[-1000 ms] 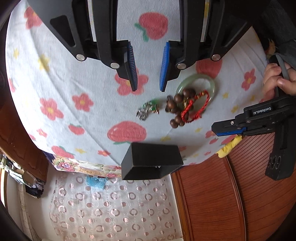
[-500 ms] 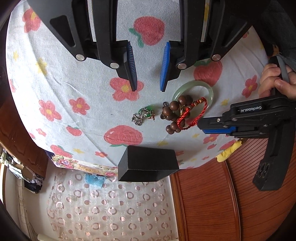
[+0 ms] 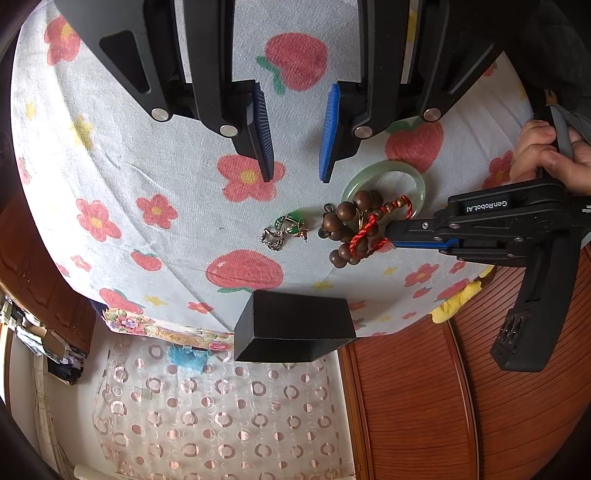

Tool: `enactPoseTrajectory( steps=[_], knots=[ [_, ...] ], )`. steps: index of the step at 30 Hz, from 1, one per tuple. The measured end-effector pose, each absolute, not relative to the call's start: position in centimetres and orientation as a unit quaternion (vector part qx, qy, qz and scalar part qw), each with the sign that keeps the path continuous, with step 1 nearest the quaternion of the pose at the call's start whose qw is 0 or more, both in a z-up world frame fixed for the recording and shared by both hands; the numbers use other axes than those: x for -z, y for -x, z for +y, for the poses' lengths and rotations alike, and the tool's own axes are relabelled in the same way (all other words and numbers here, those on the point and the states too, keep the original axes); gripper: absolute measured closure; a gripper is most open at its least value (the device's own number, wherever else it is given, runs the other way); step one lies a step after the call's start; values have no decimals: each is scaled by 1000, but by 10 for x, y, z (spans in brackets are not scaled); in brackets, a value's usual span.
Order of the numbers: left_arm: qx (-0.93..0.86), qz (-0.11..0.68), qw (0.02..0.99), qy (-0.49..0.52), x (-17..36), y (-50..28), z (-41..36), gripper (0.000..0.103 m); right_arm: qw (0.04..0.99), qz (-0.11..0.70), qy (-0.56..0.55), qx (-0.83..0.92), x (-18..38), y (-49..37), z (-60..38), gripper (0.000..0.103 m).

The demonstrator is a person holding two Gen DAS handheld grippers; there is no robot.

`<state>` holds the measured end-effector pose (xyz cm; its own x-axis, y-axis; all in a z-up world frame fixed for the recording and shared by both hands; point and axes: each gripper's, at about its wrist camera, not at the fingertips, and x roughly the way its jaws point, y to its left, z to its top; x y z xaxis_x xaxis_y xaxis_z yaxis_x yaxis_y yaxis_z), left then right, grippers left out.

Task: Organize jewelry
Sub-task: 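Move both tools down to the jewelry beside the jade bangle, then grasp the red string bracelet with the left tool, then grasp the brown wooden bead bracelet with the right tool while the left tool holds the red bracelet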

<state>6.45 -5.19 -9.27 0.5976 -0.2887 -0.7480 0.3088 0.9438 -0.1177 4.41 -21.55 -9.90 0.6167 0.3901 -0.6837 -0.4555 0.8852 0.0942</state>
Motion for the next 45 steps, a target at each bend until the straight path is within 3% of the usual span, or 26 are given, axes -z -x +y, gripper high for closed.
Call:
enactPoseTrajectory(
  steps=[3,4,27,28,30,45],
  knots=[
    [162,402,901,-18,85,-59,-53,96,898,369,44,-236,99,-44,-216,76],
    [160,395,904,-22,82,-56,-54,101,898,369,45,-236,99,-44,-215,76],
    [132,317,939,4,28,-40,-7,101,892,364,69,-260,80,-63,-189,75],
    [131,316,940,5,28,-40,-6,101,892,361,74,-262,78,-66,-184,73],
    [129,315,940,7,28,-40,-4,101,893,356,83,-263,75,-70,-174,51],
    [115,317,941,19,35,-37,13,101,857,413,98,-292,93,-118,-123,51]
  ],
)
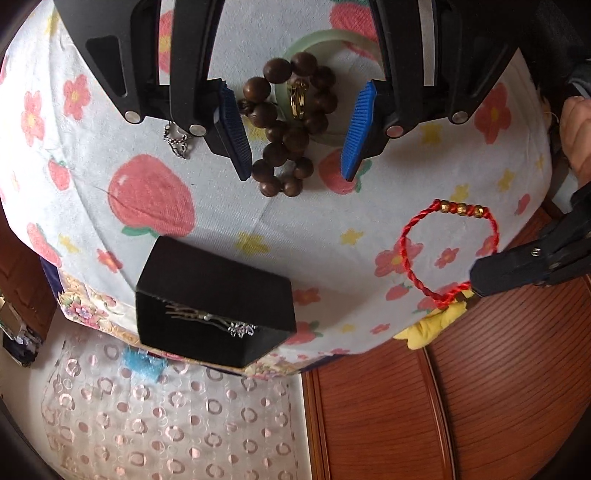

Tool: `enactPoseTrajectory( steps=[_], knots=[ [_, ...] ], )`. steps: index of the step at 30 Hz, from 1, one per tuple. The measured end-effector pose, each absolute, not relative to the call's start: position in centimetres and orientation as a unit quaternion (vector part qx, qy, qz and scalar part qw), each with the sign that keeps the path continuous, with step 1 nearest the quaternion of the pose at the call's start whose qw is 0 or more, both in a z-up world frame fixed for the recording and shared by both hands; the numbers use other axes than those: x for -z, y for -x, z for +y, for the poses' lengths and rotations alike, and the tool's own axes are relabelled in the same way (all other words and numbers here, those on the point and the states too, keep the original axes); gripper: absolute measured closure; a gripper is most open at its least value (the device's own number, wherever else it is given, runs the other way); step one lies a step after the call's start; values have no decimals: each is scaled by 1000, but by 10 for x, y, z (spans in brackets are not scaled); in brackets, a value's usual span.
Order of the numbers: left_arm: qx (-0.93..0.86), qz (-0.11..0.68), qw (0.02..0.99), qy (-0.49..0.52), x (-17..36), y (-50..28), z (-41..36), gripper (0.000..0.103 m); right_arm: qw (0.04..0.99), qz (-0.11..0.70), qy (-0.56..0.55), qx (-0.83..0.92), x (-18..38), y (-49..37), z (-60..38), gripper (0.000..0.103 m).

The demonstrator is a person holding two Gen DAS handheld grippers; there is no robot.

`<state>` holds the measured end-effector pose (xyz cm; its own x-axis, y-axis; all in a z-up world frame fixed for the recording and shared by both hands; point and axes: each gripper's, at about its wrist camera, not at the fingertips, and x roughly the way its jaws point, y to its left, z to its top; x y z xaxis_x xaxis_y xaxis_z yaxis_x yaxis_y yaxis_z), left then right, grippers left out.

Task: Organize jewelry
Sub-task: 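Grasp the brown wooden bead bracelet with the right tool while the left tool holds the red bracelet, then carry both bracelets over the black box while the right tool opens to drop the bead bracelet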

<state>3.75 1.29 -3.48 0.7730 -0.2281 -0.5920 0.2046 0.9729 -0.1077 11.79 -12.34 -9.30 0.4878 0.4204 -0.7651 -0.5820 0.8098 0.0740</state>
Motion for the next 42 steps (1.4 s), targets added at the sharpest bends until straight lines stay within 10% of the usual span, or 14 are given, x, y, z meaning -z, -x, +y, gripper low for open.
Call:
enactPoseTrajectory(
  steps=[3,9,42],
  knots=[
    [115,317,941,20,36,-37,14,101,854,418,106,-290,98,-118,-121,52],
    [115,317,941,20,36,-38,14,101,855,406,114,-302,91,-112,-123,89],
    [137,288,948,-24,8,-79,-19,101,913,281,62,-288,-25,-130,-186,88]
  ],
)
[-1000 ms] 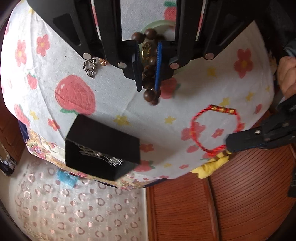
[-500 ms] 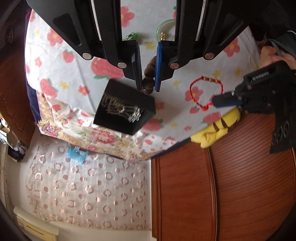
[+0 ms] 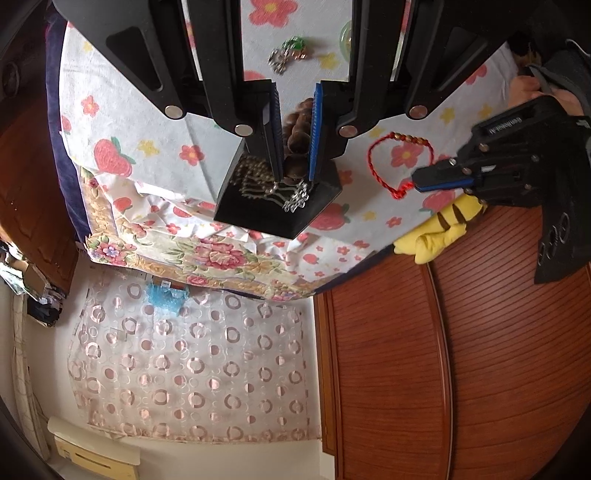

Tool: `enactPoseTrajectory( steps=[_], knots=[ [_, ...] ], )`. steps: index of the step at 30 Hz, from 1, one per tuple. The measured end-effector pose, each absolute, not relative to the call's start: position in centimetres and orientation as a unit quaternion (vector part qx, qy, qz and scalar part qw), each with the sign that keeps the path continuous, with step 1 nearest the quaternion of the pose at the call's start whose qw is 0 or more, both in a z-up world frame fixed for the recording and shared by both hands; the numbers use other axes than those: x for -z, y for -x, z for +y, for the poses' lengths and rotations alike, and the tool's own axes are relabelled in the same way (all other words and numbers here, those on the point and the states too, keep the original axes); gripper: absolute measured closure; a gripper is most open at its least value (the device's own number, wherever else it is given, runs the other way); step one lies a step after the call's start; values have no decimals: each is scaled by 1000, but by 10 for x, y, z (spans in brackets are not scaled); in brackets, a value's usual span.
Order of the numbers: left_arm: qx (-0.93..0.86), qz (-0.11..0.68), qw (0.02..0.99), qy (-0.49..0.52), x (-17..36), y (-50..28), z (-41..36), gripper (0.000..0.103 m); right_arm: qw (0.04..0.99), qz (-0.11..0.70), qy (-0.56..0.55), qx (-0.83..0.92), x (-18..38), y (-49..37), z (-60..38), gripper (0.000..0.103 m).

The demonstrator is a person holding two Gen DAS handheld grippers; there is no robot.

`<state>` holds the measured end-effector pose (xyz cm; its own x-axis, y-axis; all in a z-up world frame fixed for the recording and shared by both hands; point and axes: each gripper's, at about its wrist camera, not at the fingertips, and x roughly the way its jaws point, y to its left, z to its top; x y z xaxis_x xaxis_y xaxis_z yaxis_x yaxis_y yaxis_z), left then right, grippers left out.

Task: Organize jewelry
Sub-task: 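Carry both bracelets over the black box while the right tool opens to drop the bead bracelet, then open the left tool to drop the red string bracelet into the box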

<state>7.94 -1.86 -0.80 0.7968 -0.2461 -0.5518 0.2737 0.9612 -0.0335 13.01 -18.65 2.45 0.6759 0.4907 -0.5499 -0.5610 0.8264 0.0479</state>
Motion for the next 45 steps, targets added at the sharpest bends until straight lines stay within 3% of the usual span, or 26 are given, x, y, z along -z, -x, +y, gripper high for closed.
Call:
enactPoseTrajectory(
  steps=[17,32,34,36,45],
  knots=[
    [143,290,946,-16,-9,-147,-20,101,914,265,49,-302,-44,-193,-182,88],
    [145,311,939,-14,5,-193,-19,101,899,305,40,-312,-16,-242,-181,87],
    [144,314,938,-14,8,-199,-19,101,898,309,41,-311,-11,-245,-180,83],
    [145,317,937,-12,10,-203,-20,101,897,311,36,-311,-9,-248,-184,68],
    [152,327,933,-16,17,-220,-28,101,902,323,40,-284,5,-253,-197,67]
  ],
)
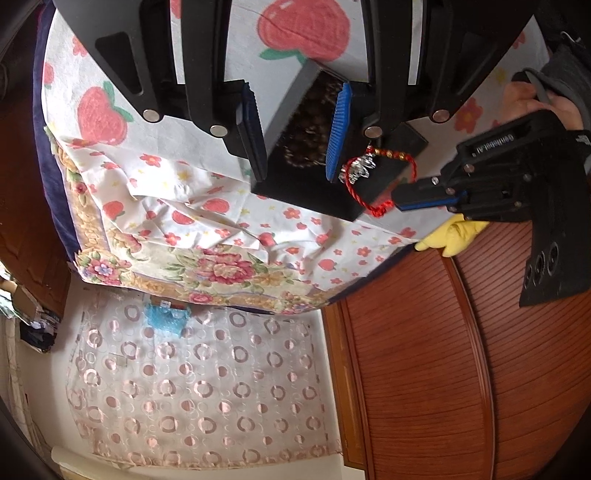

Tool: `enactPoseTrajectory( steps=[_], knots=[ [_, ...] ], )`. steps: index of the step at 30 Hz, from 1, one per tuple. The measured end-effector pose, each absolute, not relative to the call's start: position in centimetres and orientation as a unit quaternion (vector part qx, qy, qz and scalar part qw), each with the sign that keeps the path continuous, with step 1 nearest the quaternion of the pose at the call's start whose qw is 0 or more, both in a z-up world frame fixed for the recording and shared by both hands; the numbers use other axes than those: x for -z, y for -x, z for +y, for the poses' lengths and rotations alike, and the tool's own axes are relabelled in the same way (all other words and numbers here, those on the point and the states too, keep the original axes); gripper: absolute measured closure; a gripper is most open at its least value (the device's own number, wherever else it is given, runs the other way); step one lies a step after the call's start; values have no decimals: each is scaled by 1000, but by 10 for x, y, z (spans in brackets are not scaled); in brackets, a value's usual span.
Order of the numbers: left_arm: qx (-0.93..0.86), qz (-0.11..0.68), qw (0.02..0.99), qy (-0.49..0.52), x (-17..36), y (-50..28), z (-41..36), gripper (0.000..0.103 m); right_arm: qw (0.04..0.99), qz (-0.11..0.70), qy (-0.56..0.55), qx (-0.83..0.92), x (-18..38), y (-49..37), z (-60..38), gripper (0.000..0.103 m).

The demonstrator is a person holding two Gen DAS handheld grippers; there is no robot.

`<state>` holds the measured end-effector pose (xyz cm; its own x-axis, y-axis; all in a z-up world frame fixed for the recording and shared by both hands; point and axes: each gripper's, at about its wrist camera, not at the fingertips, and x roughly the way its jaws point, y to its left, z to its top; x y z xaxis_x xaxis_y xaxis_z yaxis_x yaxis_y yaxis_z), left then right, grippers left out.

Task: Organize jewelry
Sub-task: 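Open the left tool to drop the red string bracelet into the box, then move the right tool to the small gold earring and grasp it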

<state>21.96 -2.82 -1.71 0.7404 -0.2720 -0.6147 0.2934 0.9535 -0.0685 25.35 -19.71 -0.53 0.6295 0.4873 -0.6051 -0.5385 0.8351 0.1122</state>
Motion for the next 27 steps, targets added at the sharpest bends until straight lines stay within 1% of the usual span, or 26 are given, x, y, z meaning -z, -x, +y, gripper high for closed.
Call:
enactPoseTrajectory(
  steps=[6,8,10,11,17,21,24,26,27],
  knots=[
    [158,332,930,-24,19,-226,-35,100,901,333,41,-274,16,-251,-206,67],
    [156,337,928,-23,20,-224,-33,97,901,335,43,-272,18,-247,-208,67],
    [153,339,928,-22,21,-222,-32,84,901,336,46,-270,20,-242,-210,67],
    [153,339,928,-21,21,-221,-31,82,901,337,48,-269,21,-240,-211,67],
    [150,338,929,-19,19,-201,-28,80,901,341,50,-265,26,-222,-215,67],
    [149,337,930,-21,19,-181,-26,73,900,345,52,-262,31,-205,-219,67],
    [146,339,929,-22,23,-166,-25,71,899,350,55,-259,36,-192,-220,67],
    [142,344,928,-20,29,-155,-23,63,897,354,58,-258,40,-181,-221,67],
    [139,347,927,-20,34,-149,-22,56,896,357,60,-257,43,-176,-221,67]
  ],
)
